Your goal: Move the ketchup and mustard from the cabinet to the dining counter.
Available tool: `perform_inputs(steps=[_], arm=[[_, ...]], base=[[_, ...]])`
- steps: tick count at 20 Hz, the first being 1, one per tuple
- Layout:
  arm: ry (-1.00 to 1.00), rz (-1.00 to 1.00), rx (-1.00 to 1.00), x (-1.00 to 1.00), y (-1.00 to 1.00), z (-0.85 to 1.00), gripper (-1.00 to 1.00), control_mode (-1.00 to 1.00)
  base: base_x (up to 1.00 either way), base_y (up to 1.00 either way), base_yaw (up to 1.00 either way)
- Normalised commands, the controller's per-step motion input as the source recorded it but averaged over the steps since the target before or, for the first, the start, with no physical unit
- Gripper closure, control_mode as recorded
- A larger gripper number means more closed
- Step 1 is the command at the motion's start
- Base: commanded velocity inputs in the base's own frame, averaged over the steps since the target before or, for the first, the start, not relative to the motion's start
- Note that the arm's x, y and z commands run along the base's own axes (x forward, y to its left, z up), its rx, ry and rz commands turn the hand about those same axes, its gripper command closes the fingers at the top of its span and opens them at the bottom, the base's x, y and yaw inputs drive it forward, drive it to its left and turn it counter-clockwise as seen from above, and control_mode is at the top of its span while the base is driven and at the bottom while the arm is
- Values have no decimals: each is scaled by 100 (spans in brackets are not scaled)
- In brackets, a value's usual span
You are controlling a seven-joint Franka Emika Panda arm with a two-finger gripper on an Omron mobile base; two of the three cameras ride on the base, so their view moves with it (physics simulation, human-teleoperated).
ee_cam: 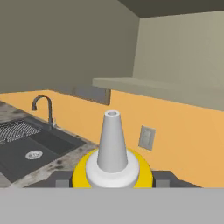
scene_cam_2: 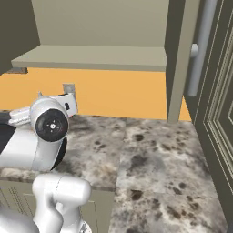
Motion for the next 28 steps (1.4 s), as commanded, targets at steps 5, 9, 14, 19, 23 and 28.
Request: perform_inputs(steps=[5,9,14,19,23,28], arm=[[-9,8,0,-42,-2,-7,100,-100],[-2,1,0,0,-1,-1,100,100],[0,0,0,0,0,0,100,100],[0,0,0,0,0,0,100,100],[0,0,0,0,0,0,100,100],[0,0,0,0,0,0,100,100]], base=[[0,0,0],[-7,-4,0],[-67,0,5],[-72,19,12],[-48,39,21],[-37,59,24]])
